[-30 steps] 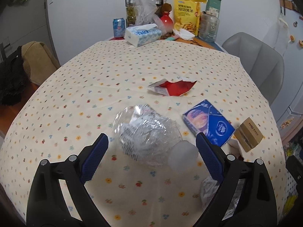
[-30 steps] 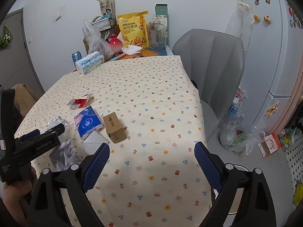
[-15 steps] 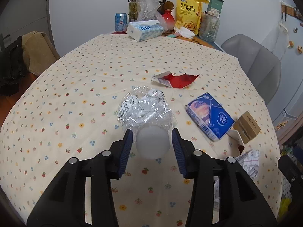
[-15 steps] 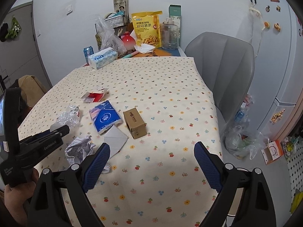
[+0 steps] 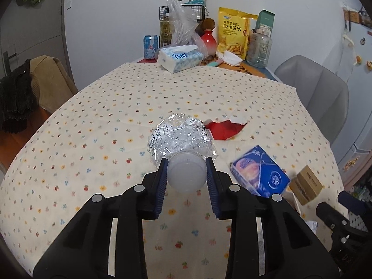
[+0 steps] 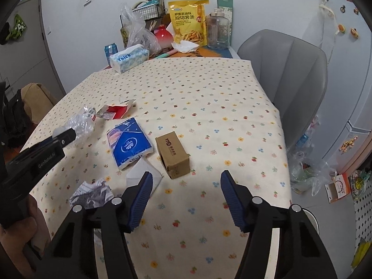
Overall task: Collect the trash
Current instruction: 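Close the right gripper on the small brown cardboard box while the left holds the bottle, then carry the bottle in the left gripper and box in the right to the bin, then open both grippers over the beige bin to drop bottle and box, then move both open grippers back over the table toward the crumpled paper, then close the left gripper on the crumpled white paper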
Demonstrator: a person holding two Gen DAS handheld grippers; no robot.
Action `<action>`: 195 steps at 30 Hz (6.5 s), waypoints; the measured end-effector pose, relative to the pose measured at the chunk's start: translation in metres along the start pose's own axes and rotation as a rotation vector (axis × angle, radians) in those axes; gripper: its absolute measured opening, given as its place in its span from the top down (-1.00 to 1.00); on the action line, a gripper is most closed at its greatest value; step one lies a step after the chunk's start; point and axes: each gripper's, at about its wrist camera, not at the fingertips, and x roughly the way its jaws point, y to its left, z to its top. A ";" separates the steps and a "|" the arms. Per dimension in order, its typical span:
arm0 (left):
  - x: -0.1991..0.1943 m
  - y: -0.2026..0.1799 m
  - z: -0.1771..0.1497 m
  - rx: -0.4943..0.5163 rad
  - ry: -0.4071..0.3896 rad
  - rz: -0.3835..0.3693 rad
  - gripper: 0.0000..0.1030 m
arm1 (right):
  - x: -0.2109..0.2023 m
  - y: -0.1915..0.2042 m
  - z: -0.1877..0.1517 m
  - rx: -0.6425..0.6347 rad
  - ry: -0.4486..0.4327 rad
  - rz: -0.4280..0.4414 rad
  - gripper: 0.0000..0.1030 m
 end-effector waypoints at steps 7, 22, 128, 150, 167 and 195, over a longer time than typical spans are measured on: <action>0.021 0.008 0.002 -0.010 0.029 0.020 0.37 | 0.030 0.006 0.011 -0.007 0.039 0.014 -0.07; 0.004 0.004 0.000 -0.008 0.002 -0.002 0.37 | 0.021 0.009 0.009 -0.024 0.028 0.020 0.41; -0.057 -0.443 -0.129 0.649 0.115 -0.473 0.37 | -0.109 -0.382 -0.153 0.620 -0.045 -0.406 -0.10; -0.070 -0.393 -0.084 0.504 0.087 -0.461 -0.89 | -0.131 -0.367 -0.136 0.573 -0.109 -0.417 -0.54; -0.079 -0.255 -0.037 0.303 -0.010 -0.387 -0.89 | -0.130 -0.256 -0.080 0.379 -0.155 -0.354 -0.80; -0.098 -0.064 -0.025 0.115 -0.065 -0.160 -0.89 | -0.126 -0.090 -0.037 0.147 -0.190 -0.183 -0.85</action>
